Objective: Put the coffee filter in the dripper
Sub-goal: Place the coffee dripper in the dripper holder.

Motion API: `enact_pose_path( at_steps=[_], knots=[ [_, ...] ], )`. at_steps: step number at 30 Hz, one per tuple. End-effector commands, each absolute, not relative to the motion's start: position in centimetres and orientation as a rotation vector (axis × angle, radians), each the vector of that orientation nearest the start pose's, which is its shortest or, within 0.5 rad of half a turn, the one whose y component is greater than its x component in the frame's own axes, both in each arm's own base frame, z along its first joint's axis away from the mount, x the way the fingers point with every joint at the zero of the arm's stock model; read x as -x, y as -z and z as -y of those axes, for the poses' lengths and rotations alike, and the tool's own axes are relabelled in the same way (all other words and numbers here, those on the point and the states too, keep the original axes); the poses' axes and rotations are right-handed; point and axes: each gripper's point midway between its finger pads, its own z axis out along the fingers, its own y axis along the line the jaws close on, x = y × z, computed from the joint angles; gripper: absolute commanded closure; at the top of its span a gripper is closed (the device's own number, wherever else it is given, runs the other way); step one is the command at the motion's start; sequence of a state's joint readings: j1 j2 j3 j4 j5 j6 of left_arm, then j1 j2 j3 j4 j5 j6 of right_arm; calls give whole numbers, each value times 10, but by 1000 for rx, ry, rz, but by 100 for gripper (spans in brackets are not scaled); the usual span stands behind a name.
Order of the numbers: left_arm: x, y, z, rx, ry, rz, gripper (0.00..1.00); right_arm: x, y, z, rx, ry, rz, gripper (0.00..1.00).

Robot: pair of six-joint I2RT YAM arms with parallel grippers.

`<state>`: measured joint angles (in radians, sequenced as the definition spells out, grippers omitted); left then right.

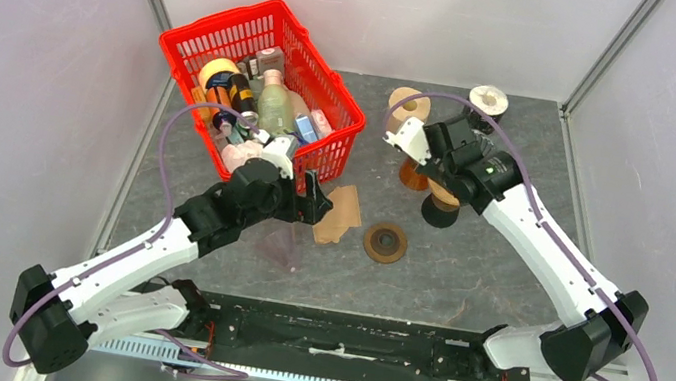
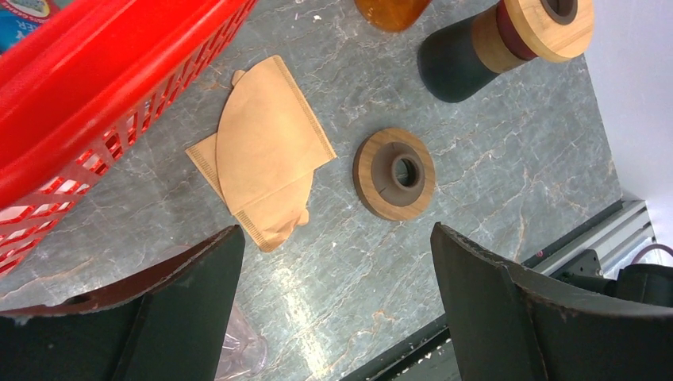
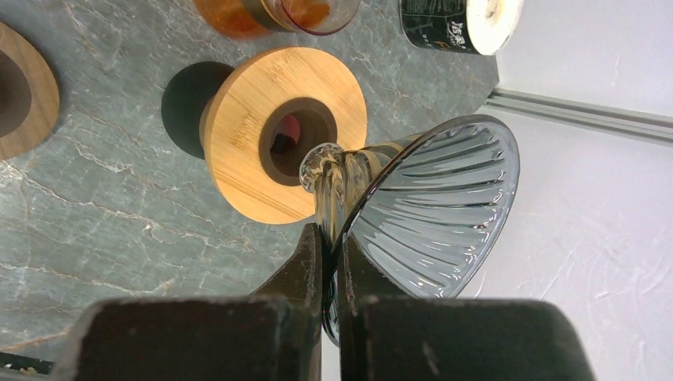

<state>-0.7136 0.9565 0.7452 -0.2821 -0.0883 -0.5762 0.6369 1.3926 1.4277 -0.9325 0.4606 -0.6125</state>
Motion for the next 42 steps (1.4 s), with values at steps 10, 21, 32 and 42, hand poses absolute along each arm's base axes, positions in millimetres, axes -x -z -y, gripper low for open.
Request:
enact_pose_path(
  at_steps=[10,21,32,42],
  knots=[
    [-246,-172,213,-69,659,-2189,6,-340,-244,-114,1378,503,-2026,99],
    [-244,-171,213,-79,663,-2180,6,-345,-232,-107,1379,548,-2073,96],
    [-243,-168,214,-83,672,-2184,6,-339,-207,-102,1378,548,-2130,94],
    [-242,-171,215,-82,688,-2177,6,-337,-207,-103,1360,528,-2127,73]
  ],
)
